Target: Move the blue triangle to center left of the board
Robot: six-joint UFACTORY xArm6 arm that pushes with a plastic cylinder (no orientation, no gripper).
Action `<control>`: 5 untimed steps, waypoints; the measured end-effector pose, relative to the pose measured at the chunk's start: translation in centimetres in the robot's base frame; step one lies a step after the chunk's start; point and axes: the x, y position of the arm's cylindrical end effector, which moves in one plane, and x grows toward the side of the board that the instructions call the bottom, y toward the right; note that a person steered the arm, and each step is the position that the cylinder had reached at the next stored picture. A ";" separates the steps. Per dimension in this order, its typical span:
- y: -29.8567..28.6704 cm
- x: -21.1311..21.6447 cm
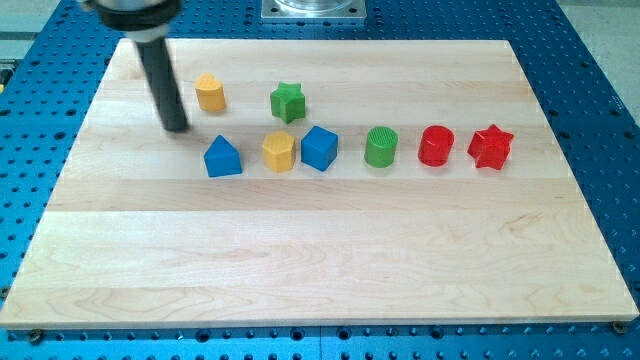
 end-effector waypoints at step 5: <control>9.5 9.5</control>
